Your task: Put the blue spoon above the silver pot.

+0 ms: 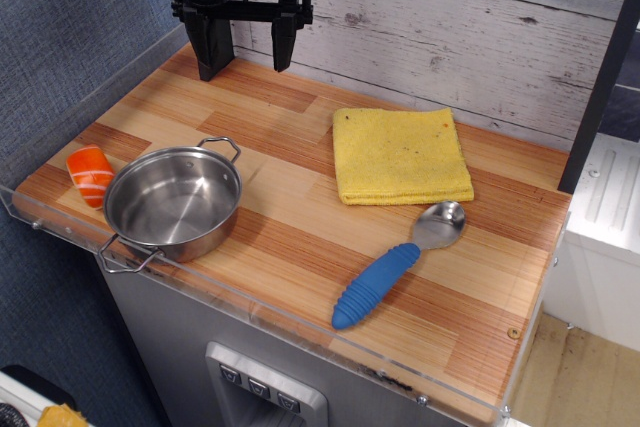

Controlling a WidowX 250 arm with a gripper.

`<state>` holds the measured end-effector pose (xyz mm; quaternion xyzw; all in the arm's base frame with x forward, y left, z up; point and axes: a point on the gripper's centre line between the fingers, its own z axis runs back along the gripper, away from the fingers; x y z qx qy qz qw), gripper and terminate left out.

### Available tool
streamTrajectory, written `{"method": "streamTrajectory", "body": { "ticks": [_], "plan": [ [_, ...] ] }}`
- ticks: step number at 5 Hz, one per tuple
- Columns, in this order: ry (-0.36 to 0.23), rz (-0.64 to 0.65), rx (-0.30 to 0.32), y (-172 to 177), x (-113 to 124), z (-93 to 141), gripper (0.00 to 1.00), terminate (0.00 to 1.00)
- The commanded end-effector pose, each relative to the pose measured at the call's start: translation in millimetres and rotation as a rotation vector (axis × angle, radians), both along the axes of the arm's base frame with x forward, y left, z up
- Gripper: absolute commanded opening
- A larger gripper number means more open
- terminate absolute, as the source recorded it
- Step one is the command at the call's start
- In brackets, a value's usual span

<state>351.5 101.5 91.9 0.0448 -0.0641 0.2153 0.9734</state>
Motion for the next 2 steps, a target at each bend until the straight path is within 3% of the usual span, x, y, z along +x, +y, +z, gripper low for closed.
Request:
{"method": "streamTrajectory", "body": {
  "ticks": [1, 2],
  "plan": [
    [0.0, 0.0, 0.0, 0.0, 0.0, 0.0, 1.0, 0.0],
    [0.029, -0.021, 0.013, -21.0, -16.7, 1.3, 1.0, 0.0]
  ]
}}
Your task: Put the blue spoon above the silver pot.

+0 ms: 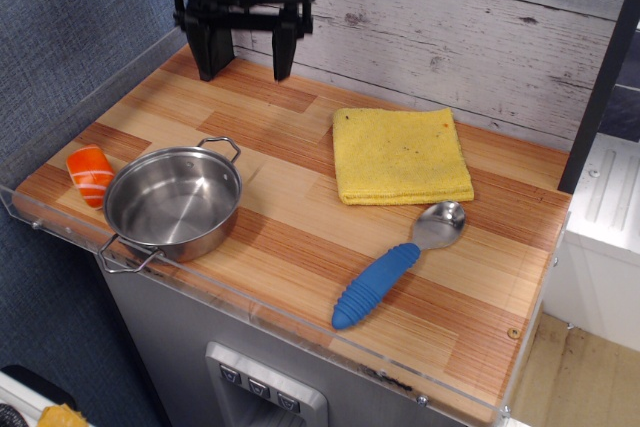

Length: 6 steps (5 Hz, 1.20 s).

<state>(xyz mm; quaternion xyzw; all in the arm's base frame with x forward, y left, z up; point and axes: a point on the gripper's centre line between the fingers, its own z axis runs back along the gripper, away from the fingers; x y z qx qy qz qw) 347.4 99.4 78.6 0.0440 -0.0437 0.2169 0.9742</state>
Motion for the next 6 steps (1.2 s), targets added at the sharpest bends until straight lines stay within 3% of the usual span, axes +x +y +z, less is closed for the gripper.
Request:
{"method": "streamTrajectory", "body": {
  "ticks": [1, 2, 4, 6],
  "plan": [
    [0.015, -0.106, 0.019, -48.2, -26.5, 7.4, 1.0, 0.0],
    [0.028, -0.194, 0.048, -80.7, -40.1, 1.5, 1.0, 0.0],
    [0.02, -0.419, 0.04, -136.8, -61.1, -8.7, 1.0, 0.0],
    [-0.014, -0.68, 0.024, -157.6, -74.6, -28.2, 1.0, 0.0]
  ]
}}
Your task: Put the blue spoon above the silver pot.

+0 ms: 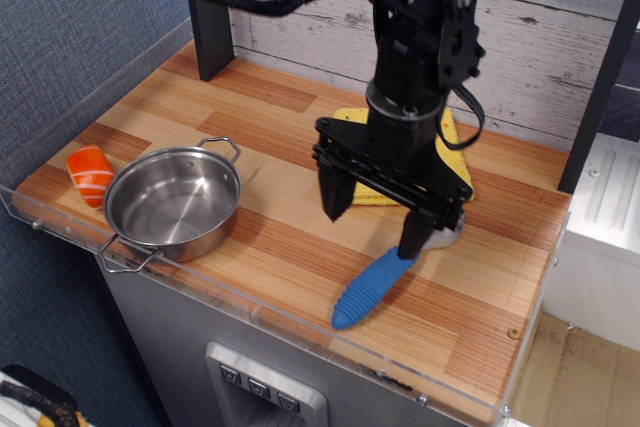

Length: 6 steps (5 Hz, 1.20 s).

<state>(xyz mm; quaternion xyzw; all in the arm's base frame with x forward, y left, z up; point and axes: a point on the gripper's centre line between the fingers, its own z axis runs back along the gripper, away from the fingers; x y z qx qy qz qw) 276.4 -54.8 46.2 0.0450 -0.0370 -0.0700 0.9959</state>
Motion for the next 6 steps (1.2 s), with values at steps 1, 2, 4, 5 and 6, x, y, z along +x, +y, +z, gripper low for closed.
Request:
{"method": "streamTrajectory", "body": {
  "ticks": [1, 2, 4, 5, 6],
  "plan": [
    [-0.073, -0.171, 0.007, -9.0, -2.8, -4.6, 1.0, 0.0],
    [-0.076, -0.195, -0.038, -11.4, -1.1, -14.6, 1.0, 0.0],
    [-0.056, -0.206, -0.114, -5.1, -2.0, -32.0, 1.0, 0.0],
    [-0.044, -0.198, -0.092, -4.5, -1.7, -36.0, 0.0, 0.0],
    [-0.042, -0.211, -0.097, -6.4, -1.3, -36.8, 0.0, 0.0]
  ]
}}
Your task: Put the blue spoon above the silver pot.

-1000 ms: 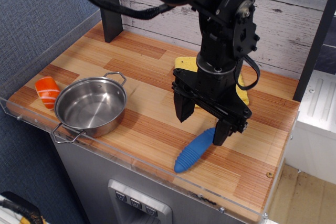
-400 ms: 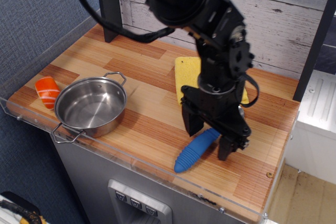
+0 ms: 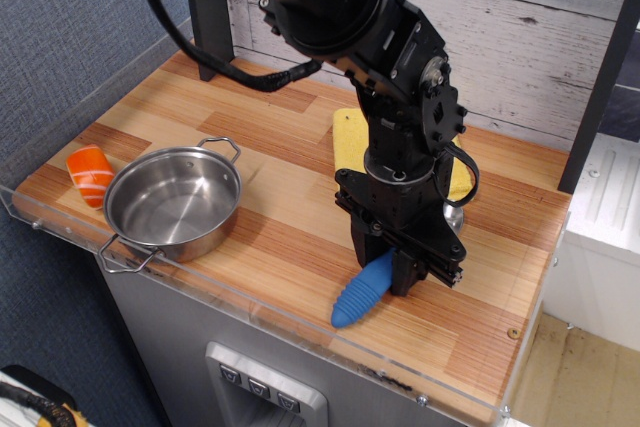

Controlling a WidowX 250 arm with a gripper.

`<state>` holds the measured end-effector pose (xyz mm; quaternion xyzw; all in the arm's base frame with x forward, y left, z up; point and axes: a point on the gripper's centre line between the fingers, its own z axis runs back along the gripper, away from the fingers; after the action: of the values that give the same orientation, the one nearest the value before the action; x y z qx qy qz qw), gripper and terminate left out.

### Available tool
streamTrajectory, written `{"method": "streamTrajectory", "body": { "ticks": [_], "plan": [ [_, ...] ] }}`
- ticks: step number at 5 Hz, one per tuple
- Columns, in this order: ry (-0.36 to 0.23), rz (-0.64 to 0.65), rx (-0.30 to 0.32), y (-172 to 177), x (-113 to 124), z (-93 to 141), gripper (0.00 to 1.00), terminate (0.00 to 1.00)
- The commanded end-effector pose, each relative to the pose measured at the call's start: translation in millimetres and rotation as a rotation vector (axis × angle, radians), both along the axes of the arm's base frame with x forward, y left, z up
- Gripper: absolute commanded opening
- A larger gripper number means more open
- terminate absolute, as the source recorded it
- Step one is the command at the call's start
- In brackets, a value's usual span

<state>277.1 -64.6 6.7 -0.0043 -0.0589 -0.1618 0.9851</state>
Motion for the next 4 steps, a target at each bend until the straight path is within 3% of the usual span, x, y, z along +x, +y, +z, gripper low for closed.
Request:
{"method": "streamTrajectory", "body": {
  "ticks": [1, 3, 4],
  "plan": [
    [-0.014, -0.047, -0.028, 1.9, -2.1, 5.3, 0.0, 0.0],
    [-0.063, -0.045, -0.046, 5.1, -0.9, 28.7, 0.0, 0.0],
    [-0.097, 0.065, -0.055, 9.9, 0.0, 46.5, 0.0, 0.0]
  ]
}}
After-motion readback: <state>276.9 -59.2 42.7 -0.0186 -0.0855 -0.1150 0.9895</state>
